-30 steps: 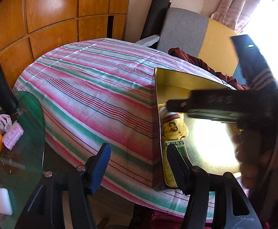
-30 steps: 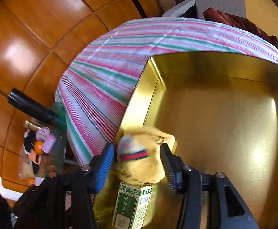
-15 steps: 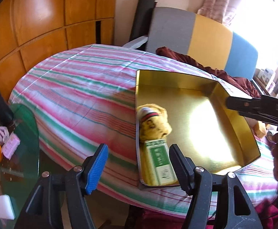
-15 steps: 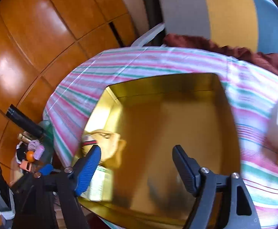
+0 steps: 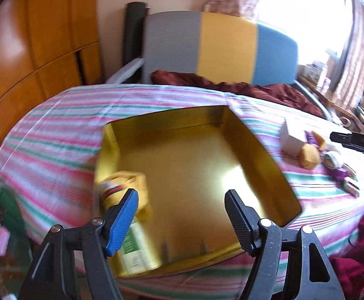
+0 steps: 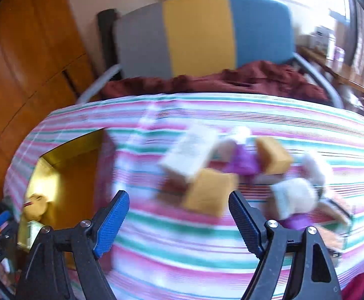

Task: Organize objects
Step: 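Grasp the white box with the left tool and lift it, then grasp the yellow sponge with the right tool while the left tool carries the white box, then lower the white box into the gold tray and open the left tool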

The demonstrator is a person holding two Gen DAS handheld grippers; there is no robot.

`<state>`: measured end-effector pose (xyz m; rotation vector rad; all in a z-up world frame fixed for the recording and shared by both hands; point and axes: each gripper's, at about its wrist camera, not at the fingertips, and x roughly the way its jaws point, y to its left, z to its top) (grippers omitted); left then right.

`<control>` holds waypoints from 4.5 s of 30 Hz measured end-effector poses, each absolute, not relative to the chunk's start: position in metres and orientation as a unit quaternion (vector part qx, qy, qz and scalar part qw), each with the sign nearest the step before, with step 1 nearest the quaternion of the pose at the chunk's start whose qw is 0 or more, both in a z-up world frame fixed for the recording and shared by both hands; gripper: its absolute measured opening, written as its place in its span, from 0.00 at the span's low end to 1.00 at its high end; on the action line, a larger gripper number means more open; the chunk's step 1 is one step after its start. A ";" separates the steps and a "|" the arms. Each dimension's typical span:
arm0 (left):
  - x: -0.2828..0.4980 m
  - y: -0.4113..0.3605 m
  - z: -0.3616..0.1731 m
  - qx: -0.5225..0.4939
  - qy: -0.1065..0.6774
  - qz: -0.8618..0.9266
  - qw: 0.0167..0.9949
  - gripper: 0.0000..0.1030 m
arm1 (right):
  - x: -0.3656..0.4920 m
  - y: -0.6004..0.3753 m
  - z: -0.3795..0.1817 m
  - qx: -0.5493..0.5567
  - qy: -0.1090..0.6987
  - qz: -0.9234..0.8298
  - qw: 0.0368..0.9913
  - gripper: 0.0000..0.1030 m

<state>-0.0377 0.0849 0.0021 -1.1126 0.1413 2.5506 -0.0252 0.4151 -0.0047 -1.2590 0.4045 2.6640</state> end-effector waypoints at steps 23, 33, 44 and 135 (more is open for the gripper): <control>-0.115 0.349 -0.007 -0.418 0.183 0.821 0.342 0.87 | 0.008 0.549 -0.024 -0.365 0.264 0.871 0.194 0.81; -0.156 0.413 -0.052 -0.447 0.230 0.796 0.337 0.87 | 0.009 0.550 -0.021 -0.357 0.278 0.874 0.174 0.81; -0.167 0.401 -0.076 -0.483 0.175 0.793 0.327 0.49 | 0.002 0.539 -0.021 -0.369 0.242 0.881 0.168 0.81; -0.218 0.050 -0.078 -0.496 0.005 0.868 0.027 0.59 | -0.076 0.398 -0.098 -0.523 0.018 0.851 0.040 0.55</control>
